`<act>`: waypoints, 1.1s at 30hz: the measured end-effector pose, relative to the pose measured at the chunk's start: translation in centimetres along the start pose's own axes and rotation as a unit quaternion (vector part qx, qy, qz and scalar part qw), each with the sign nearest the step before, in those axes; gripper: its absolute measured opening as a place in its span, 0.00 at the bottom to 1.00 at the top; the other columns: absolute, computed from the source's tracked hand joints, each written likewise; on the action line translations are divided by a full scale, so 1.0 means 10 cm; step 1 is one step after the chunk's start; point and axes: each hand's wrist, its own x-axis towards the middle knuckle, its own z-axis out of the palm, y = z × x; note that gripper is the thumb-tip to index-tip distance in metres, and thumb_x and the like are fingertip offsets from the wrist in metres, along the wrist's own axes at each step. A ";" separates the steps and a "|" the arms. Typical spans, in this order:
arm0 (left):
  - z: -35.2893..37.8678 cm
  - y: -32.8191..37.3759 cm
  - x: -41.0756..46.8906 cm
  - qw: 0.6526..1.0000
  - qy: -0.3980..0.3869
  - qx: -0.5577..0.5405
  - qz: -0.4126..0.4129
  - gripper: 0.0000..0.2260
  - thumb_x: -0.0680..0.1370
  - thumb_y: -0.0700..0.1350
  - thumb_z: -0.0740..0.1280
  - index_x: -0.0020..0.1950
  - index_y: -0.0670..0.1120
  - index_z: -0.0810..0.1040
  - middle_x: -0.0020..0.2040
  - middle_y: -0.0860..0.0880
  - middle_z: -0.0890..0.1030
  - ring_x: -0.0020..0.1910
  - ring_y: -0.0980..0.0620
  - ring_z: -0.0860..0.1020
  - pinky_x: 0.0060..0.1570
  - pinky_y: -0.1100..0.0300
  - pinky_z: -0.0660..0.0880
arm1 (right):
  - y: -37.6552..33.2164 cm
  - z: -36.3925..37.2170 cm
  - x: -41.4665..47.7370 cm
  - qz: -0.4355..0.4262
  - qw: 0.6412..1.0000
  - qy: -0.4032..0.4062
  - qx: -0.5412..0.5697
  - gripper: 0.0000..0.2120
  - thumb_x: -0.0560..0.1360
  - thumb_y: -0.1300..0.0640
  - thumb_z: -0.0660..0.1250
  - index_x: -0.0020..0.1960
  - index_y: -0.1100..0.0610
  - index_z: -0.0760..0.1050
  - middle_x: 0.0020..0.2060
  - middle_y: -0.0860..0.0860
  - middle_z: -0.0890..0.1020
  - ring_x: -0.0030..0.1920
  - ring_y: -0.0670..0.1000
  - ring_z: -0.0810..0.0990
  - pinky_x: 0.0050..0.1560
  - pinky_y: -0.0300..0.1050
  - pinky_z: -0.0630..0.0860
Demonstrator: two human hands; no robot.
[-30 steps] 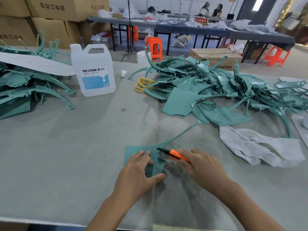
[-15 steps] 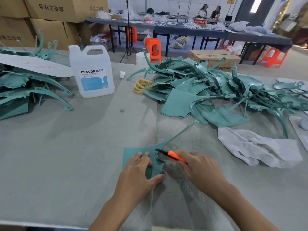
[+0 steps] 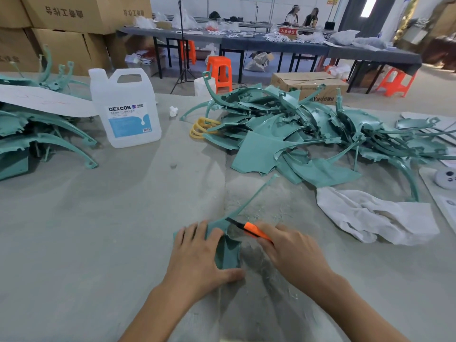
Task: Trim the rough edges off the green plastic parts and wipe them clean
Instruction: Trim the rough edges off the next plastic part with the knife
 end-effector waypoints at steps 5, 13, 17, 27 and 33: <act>-0.04 0.15 -0.06 0.999 0.029 0.021 -0.023 0.41 0.58 0.82 0.53 0.62 0.60 0.71 0.63 0.52 0.70 0.62 0.47 0.66 0.66 0.52 0.59 | 0.02 0.02 0.01 -0.004 1.000 -0.006 0.001 0.18 0.83 0.38 0.52 0.72 0.36 0.63 0.46 0.45 0.77 0.45 0.53 0.81 0.43 0.50 0.78; -0.21 0.36 -0.14 0.998 -0.028 0.037 -0.036 0.39 0.59 0.78 0.56 0.64 0.60 0.71 0.61 0.48 0.69 0.59 0.45 0.63 0.64 0.50 0.56 | 0.33 -0.02 0.29 0.042 0.996 0.059 -0.056 0.16 0.84 0.40 0.52 0.70 0.38 0.69 0.43 0.46 0.78 0.41 0.53 0.82 0.35 0.47 0.72; -0.29 0.42 -0.16 0.997 -0.046 0.061 -0.033 0.34 0.61 0.77 0.60 0.60 0.58 0.73 0.55 0.47 0.71 0.56 0.45 0.65 0.59 0.49 0.61 | 0.36 -0.09 0.31 0.072 0.991 0.084 -0.078 0.16 0.85 0.42 0.53 0.70 0.42 0.69 0.41 0.46 0.76 0.40 0.54 0.81 0.36 0.47 0.74; -0.33 0.51 -0.14 0.994 -0.051 0.088 -0.030 0.30 0.63 0.74 0.65 0.56 0.56 0.73 0.54 0.46 0.72 0.54 0.44 0.65 0.56 0.48 0.61 | -0.03 -0.20 0.09 0.012 0.997 -0.069 -0.013 0.11 0.83 0.42 0.57 0.63 0.41 0.71 0.43 0.44 0.79 0.44 0.52 0.81 0.43 0.48 0.77; -0.32 0.52 -0.16 0.993 -0.060 0.093 -0.030 0.31 0.64 0.74 0.63 0.59 0.56 0.74 0.57 0.44 0.73 0.55 0.44 0.66 0.58 0.47 0.62 | 0.56 -0.47 0.48 0.121 0.976 -0.008 -0.183 0.10 0.84 0.51 0.55 0.56 0.48 0.75 0.36 0.46 0.74 0.37 0.53 0.79 0.36 0.46 0.75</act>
